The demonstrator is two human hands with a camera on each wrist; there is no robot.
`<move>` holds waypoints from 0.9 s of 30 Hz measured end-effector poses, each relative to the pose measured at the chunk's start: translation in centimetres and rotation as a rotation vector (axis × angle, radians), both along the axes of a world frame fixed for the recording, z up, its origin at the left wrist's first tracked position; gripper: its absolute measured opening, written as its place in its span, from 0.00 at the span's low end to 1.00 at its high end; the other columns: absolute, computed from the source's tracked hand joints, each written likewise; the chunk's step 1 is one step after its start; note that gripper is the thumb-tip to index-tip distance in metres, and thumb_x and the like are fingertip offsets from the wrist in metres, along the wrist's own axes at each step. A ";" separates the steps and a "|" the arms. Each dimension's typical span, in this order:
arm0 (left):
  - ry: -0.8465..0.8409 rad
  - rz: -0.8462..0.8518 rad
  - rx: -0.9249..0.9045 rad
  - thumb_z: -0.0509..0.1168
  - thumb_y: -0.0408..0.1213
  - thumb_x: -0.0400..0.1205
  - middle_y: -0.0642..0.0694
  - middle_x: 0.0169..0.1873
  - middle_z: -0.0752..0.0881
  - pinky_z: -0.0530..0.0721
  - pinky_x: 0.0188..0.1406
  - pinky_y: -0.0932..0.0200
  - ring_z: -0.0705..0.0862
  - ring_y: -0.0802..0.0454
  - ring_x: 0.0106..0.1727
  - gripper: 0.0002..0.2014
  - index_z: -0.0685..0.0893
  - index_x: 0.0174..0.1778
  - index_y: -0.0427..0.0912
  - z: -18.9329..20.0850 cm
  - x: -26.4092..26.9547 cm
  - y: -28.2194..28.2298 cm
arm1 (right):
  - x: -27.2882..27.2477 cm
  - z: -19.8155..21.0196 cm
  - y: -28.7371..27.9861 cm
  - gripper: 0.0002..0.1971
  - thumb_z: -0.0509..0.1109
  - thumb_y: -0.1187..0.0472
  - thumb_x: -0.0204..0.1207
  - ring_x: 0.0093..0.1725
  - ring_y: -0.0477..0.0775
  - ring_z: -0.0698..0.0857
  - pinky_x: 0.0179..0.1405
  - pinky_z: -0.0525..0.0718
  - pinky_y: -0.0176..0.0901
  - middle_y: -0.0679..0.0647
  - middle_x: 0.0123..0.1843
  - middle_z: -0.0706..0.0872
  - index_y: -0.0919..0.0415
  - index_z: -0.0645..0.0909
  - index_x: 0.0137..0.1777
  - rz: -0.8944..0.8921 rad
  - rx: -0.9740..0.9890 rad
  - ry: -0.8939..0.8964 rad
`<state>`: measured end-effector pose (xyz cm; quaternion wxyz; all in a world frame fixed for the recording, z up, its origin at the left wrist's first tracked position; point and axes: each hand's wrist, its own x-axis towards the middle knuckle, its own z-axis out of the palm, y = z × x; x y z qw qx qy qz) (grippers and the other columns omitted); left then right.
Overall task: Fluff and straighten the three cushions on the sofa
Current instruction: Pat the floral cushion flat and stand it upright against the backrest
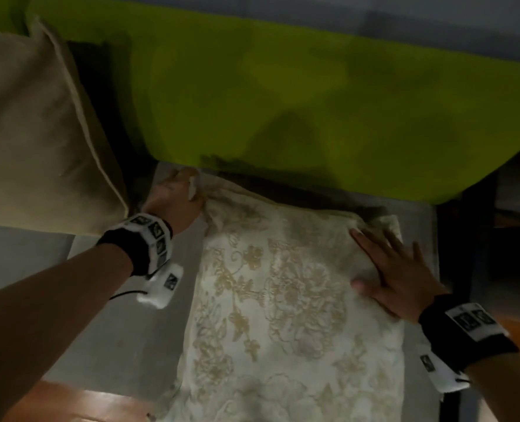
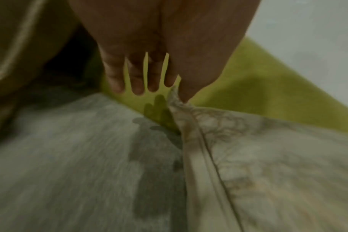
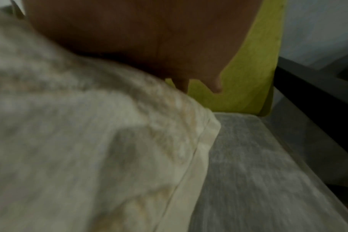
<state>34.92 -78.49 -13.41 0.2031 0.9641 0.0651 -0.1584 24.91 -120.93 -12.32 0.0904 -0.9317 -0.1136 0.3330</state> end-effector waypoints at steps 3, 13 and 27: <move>-0.340 -0.528 0.041 0.56 0.51 0.87 0.35 0.78 0.73 0.67 0.75 0.41 0.72 0.32 0.76 0.27 0.73 0.79 0.42 3.6 -1.0 -2.5 | 1.6 2.5 -0.1 0.39 0.40 0.24 0.82 0.91 0.62 0.50 0.80 0.53 0.85 0.52 0.92 0.56 0.40 0.57 0.89 0.133 0.038 -0.291; 0.306 -0.926 -0.025 0.39 0.70 0.84 0.63 0.87 0.37 0.40 0.84 0.58 0.39 0.61 0.87 0.34 0.32 0.84 0.69 -0.3 -3.7 -6.9 | 4.3 -1.0 2.4 0.32 0.42 0.26 0.83 0.90 0.51 0.52 0.88 0.51 0.52 0.41 0.92 0.48 0.26 0.38 0.85 0.269 0.162 0.024; 0.063 -0.217 -0.036 0.48 0.63 0.86 0.31 0.66 0.83 0.80 0.64 0.34 0.81 0.29 0.65 0.32 0.77 0.72 0.40 -0.8 0.4 -2.2 | 5.8 -2.6 -6.5 0.25 0.61 0.43 0.89 0.78 0.67 0.77 0.78 0.74 0.67 0.58 0.81 0.77 0.45 0.69 0.84 -0.559 0.204 -0.143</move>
